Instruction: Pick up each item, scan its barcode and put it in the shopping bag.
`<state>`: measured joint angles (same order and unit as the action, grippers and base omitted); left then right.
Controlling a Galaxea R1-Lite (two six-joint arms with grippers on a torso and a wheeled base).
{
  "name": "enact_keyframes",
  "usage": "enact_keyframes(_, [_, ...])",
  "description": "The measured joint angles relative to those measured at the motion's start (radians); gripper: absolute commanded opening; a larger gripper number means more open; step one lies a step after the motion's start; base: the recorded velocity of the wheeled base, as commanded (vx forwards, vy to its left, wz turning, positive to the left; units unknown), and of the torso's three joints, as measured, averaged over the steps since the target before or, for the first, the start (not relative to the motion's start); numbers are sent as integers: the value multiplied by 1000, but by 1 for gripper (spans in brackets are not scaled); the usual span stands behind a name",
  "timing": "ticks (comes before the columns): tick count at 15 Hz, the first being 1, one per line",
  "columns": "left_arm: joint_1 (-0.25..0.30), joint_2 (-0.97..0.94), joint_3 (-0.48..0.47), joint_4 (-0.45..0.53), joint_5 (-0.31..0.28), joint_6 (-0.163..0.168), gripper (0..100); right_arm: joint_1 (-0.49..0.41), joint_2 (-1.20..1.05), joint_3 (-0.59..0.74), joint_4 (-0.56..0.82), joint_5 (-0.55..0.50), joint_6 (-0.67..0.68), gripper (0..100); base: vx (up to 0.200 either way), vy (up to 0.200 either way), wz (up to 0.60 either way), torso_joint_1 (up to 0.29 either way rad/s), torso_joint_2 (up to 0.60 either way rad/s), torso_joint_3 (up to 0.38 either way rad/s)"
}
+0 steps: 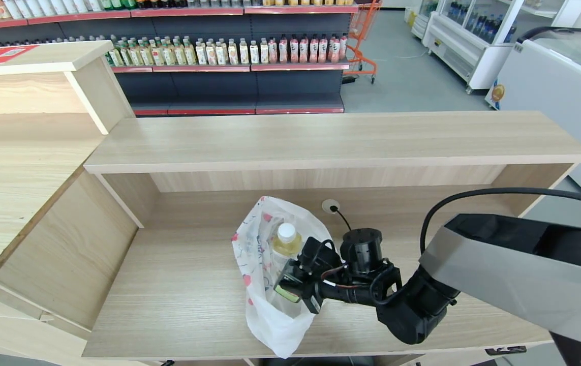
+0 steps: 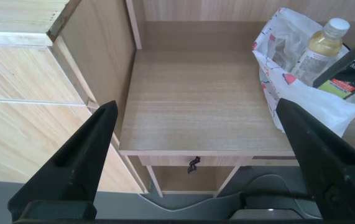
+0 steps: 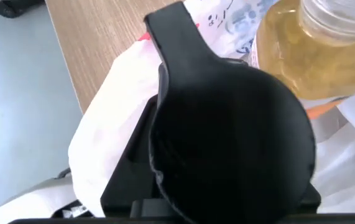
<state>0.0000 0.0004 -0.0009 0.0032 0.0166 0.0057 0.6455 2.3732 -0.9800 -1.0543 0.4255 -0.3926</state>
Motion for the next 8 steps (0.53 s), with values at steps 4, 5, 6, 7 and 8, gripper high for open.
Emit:
enact_keyframes(4, [0,0,-1,0,0,0,100,7,59,-24,-8,1,-71,0,0,0,0,0,0,0])
enact_keyframes(5, [0,0,-1,0,0,0,100,11,74,-25,-27,1,-77,0,0,0,0,0,0,0])
enact_keyframes(6, [0,0,-1,0,0,0,100,15,90,-26,-48,0,-80,0,0,0,0,0,0,0])
enact_keyframes(7, [0,0,-1,0,0,0,100,17,103,-26,-53,0,-87,0,0,0,0,0,0,0])
enact_keyframes(8, [0,0,-1,0,0,0,100,18,115,-28,-57,0,-101,0,0,0,0,0,0,0])
